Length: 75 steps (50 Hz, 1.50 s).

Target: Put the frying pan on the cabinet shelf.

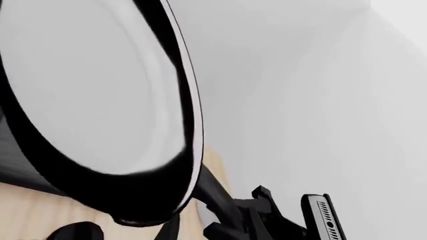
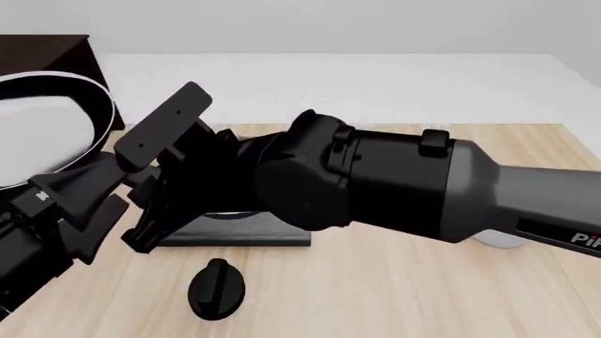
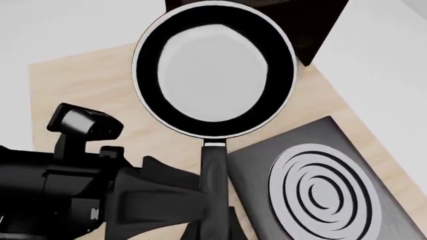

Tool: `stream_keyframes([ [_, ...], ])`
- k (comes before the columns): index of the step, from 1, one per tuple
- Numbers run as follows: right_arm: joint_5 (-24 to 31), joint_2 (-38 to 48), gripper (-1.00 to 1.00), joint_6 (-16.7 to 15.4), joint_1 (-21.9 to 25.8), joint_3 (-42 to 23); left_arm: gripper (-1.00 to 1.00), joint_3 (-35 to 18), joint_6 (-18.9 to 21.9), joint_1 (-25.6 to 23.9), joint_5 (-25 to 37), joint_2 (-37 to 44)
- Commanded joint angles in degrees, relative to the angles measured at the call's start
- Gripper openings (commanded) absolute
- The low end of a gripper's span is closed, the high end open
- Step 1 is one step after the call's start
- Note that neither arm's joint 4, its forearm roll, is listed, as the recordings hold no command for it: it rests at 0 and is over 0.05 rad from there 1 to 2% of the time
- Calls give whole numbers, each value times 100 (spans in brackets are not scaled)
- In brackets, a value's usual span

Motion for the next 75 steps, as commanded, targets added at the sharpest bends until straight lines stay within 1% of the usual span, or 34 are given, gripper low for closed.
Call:
stream_keyframes([
  [1, -82, -140, -100, 131, 139, -69, 100, 29, 60, -12, -130, 200],
  [8, -153, -167, -100, 107, 230, 26, 100, 69, 57, -41, -202, 253],
  [10, -158, -169, -100, 108, 267, 35, 100, 167, -61, -75, -337, 288],
  [11, -158, -170, -100, 114, 297, 38, 100, 273, -238, -141, -478, 314],
  [12, -156, -167, -100, 116, 304, 39, 100, 291, -260, -147, -510, 321],
  [15, -168, -163, -100, 115, 346, 49, 100, 238, -190, -128, -451, 319],
  [19, -196, -174, -100, 122, 387, 78, 100, 290, -182, -113, -513, 347],
  [23, -232, -184, -100, 127, 421, 120, 100, 227, -153, -104, -406, 323],
  [30, -228, -208, -100, 154, 487, 119, 100, 251, -88, -104, -441, 337],
  [34, -245, -216, -100, 139, 481, 129, 100, 283, -128, -81, -490, 358],
  [35, -246, -221, -100, 147, 485, 131, -100, 305, -140, -46, -497, 358],
  [52, -244, -351, -100, 147, 507, 158, -100, 240, -40, 133, -430, 367],
  [53, -231, -426, 100, 128, 490, 138, -100, 238, -39, 143, -429, 367],
  [54, -231, -505, 100, 148, 435, 133, -100, 227, -17, 154, -411, 357],
  [55, -204, -524, 100, 241, 433, 121, -100, 193, 32, 173, -357, 341],
  [56, -225, -625, 100, 250, 367, 149, -100, 108, 142, 192, -235, 276],
  [57, -182, -636, 100, 213, 367, 134, -100, 94, 135, 182, -205, 245],
  [60, -159, -766, 100, 303, 291, 225, -100, 33, 134, 159, -138, 209],
  [62, -132, -970, 100, 353, 202, 294, -100, -25, 273, 190, -82, 203],
  [64, -93, -1096, 100, 394, 210, 334, -100, 40, 246, 196, -182, 261],
  [67, -49, -1243, 100, 436, 269, 395, -100, 46, 278, 190, -171, 257],
  [69, -109, -1437, 100, 512, 161, 468, -100, 41, 273, 178, -167, 259],
  [72, -76, -1739, 100, 541, 30, 603, -100, 42, 227, 208, -179, 262],
  [74, -85, -1939, 100, 517, -144, 744, -100, 37, 223, 206, -168, 247],
  [75, -143, -2170, 100, 519, -347, 904, -100, 37, 217, 208, -159, 235],
])
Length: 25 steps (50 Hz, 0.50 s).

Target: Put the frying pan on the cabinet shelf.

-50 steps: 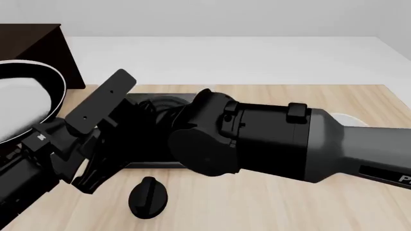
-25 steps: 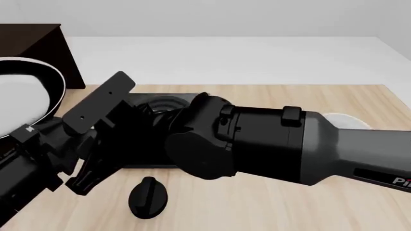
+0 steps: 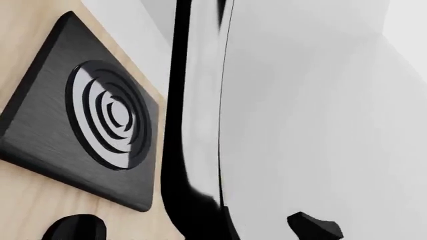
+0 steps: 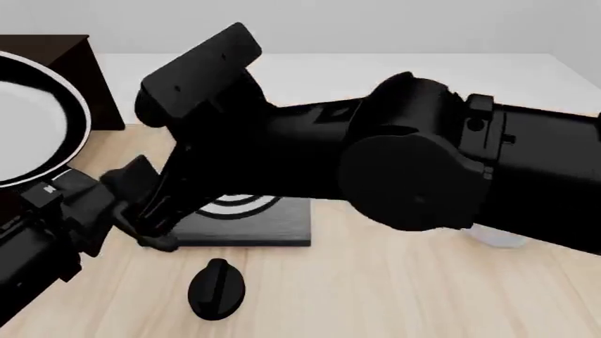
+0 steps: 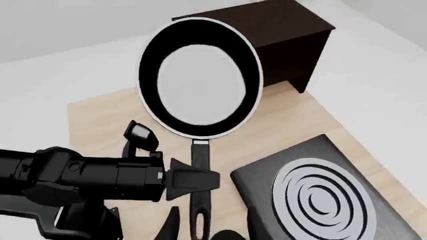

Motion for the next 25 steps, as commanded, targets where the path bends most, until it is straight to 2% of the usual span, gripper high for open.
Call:
stream_keyframes([
  [1, -63, -1157, 100, 109, -612, 581, -100, -73, 57, 58, 6, -55],
  [7, -336, -2262, 100, 331, -1510, 1413, -100, -28, 17, 82, -29, -56],
  [11, -639, -3137, 100, 237, -2187, 2233, -100, -31, 7, 72, -36, -52],
  [12, -715, -3319, 100, 342, -2360, 2421, -100, -31, 1, 71, -37, -50],
  [14, -941, -3722, 100, 323, -2644, 2921, -100, -42, -7, 69, -28, -58],
  [16, -1156, -4187, 100, 511, -3103, 3493, -100, -96, 30, 65, 15, -63],
  [19, -1337, -4717, 100, 411, -3604, 4041, -100, -166, 35, 87, 59, -68],
  [22, -1345, -5323, 100, 1148, -3983, 4493, -100, -311, 58, 122, 46, 35],
  [25, -1227, -5642, 100, 1132, -4074, 4542, -100, -415, 23, 153, -15, 146],
])
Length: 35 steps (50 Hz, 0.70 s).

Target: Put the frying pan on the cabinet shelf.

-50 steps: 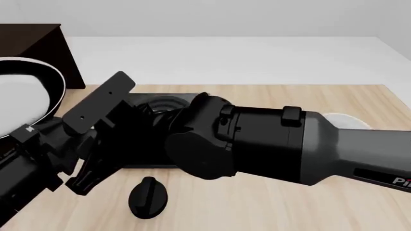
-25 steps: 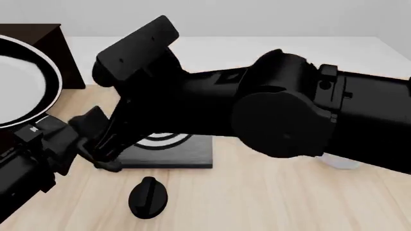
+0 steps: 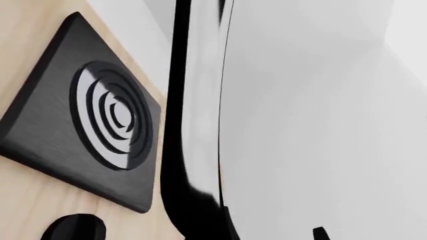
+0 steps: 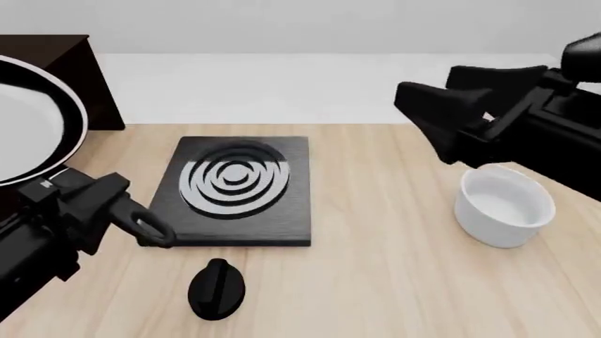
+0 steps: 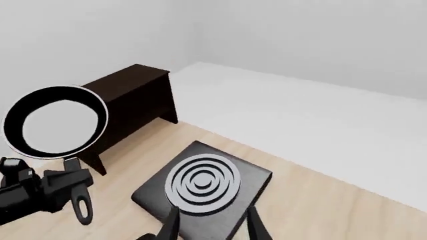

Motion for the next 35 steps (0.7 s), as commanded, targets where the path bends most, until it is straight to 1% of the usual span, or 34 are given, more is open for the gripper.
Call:
stream_keyframes([
  [1, -233, -1899, 100, 519, -1292, 1416, -100, -395, -36, 88, -152, 182],
  [3, -237, -2198, 100, 427, -1410, 1536, -100, -533, -25, 106, -170, 293],
  [6, -385, -2371, 100, 387, -1420, 1824, -100, -681, -131, 108, -291, 511],
  [7, -475, -2461, 100, 302, -1440, 1966, -100, -901, -13, 149, -219, 565],
  [8, -538, -2504, 100, 299, -1460, 2078, -100, -1040, -64, 166, -206, 665],
  [11, -691, -2656, 100, 457, -1724, 2393, -100, -1317, -120, 161, -286, 925],
  [13, -830, -2622, 100, 414, -1833, 2573, -100, -1499, -182, 189, -347, 1101],
  [16, -979, -2614, 100, 438, -1838, 2730, -100, -1594, -374, 232, -556, 1356],
  [19, -988, -2653, 100, 473, -1868, 2786, -100, -1817, -416, 295, -559, 1554],
  [20, -986, -2655, 100, 472, -1872, 2787, -100, -1820, -440, 300, -603, 1597],
  [21, -998, -2605, 100, 512, -1883, 2794, -100, -1994, -356, 332, -577, 1646],
  [22, -1018, -2534, 100, 645, -1884, 2794, -100, -2187, -178, 352, -462, 1644],
  [23, -1030, -2476, 100, 1113, -1919, 2755, -100, -2496, 0, 469, -266, 1720],
  [24, -995, -2500, 100, 1112, -1909, 2670, -100, -2555, -91, 495, -266, 1796],
  [26, -937, -2447, 100, 952, -1857, 2496, -100, -2616, -352, 582, -375, 1966],
  [27, -915, -2369, 100, 848, -1836, 2381, -100, -2683, -504, 699, -493, 2164],
  [28, -901, -2376, 100, 819, -1856, 2337, -100, -2758, -515, 751, -501, 2231],
  [30, -853, -2348, 100, 814, -1866, 2243, -100, -2839, -759, 892, -617, 2445],
  [32, -768, -2397, 100, 755, -1852, 2208, -100, -2661, -1304, 886, -1007, 2695],
  [34, -709, -2444, 100, 737, -1877, 2199, -100, -2743, -1340, 1109, -1051, 2856],
  [35, -668, -2453, 100, 790, -1889, 2201, -100, -2768, -1411, 1210, -1089, 2925],
])
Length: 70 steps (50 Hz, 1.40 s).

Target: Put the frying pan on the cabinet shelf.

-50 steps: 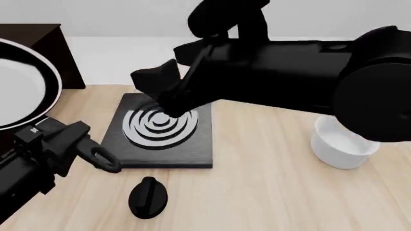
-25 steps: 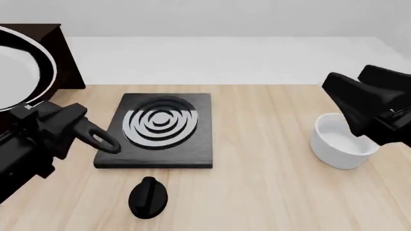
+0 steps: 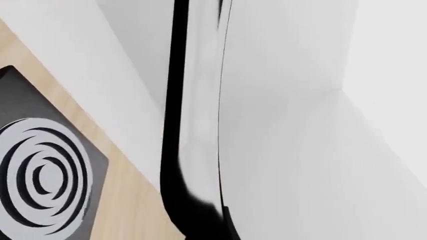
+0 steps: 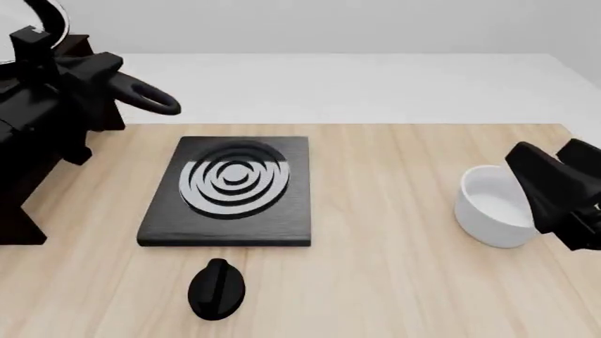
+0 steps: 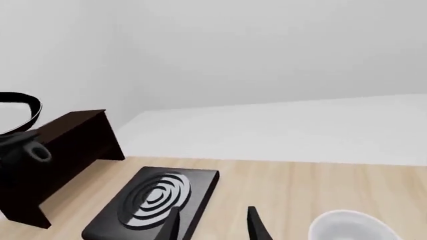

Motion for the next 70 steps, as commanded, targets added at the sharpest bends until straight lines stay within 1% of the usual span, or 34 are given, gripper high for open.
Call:
stream_keyframes([
  [1, 174, -134, 100, 517, -145, -66, -100, -534, -882, 598, -642, 950],
  [2, 225, -266, 100, 789, -172, -60, -100, -521, -1019, 625, -720, 1039],
  [3, 315, -315, 100, 629, -161, -133, -100, -542, -1067, 669, -749, 1073],
  [4, 418, -293, 100, 340, -139, -218, -100, -579, -1120, 726, -775, 1136],
  [5, 484, -268, 100, 164, -138, -255, -100, -680, -1087, 745, -729, 1177],
  [7, 517, -349, 100, 342, -178, -249, -100, -742, -1103, 828, -737, 1242],
  [8, 567, -444, 100, 490, -253, -256, -100, -750, -1198, 949, -808, 1339],
  [9, 576, -450, 100, 498, -254, -261, -100, -747, -1232, 993, -832, 1371],
  [13, 642, -445, 100, 417, -261, -324, -100, -794, -1494, 1336, -1057, 1685],
  [17, 599, -390, 100, 385, -256, -337, -100, -953, -1468, 1460, -1043, 1810],
  [23, 559, -299, 100, 381, -260, -362, -100, -1250, -1585, 1673, -1080, 2099],
  [25, 545, -271, 100, 377, -254, -354, -100, -1330, -1744, 1754, -1189, 2245],
  [28, 504, -217, 100, 374, -261, -354, -100, -1431, -1767, 1896, -1211, 2378],
  [39, 440, -84, 100, 343, -261, -359, -100, -1555, -1845, 2085, -1334, 2614],
  [42, 413, -39, 100, 344, -265, -367, -100, -1574, -1966, 2142, -1485, 2755],
  [43, 395, -17, 100, 340, -267, -365, -100, -1542, -2127, 2135, -1587, 2868],
  [44, 363, 34, 100, 343, -251, -355, -100, -1597, -2172, 2103, -1587, 2970],
  [46, 255, 132, 100, 322, -207, -295, -100, -1833, -2057, 2156, -1431, 3079],
  [48, 187, 174, 100, 330, -196, -251, -100, -2026, -2056, 2178, -1349, 3160],
  [49, 166, 221, 100, 277, -171, -253, -100, -2144, -2048, 2187, -1271, 3194],
  [50, 111, 335, 100, 121, -56, -277, -100, -2331, -1997, 2215, -1170, 3247],
  [51, 77, 333, 100, 180, -90, -245, -100, -2426, -1974, 2205, -1129, 3282],
  [53, 25, 368, 100, 187, -105, -216, -100, -2626, -1963, 2248, -1018, 3388],
  [55, 29, 360, 100, 92, -159, -197, -100, -2790, -1969, 2277, -953, 3494],
  [57, 102, 228, 100, 18, -377, -205, -100, -2913, -1961, 2313, -886, 3548],
  [59, 100, 300, 100, -8, -344, -280, -100, -3044, -1920, 2340, -818, 3595],
  [63, 150, 291, 100, 21, -438, -304, -100, -3144, -1933, 2412, -769, 3770],
  [65, 173, 269, 100, 37, -487, -314, -100, -2988, -2159, 2425, -969, 3836],
  [68, 184, 294, 100, 35, -498, -348, -100, -2933, -2089, 2479, -1033, 3876],
  [70, 174, 301, 100, 42, -477, -341, -100, -2849, -2149, 2496, -1134, 3917],
])
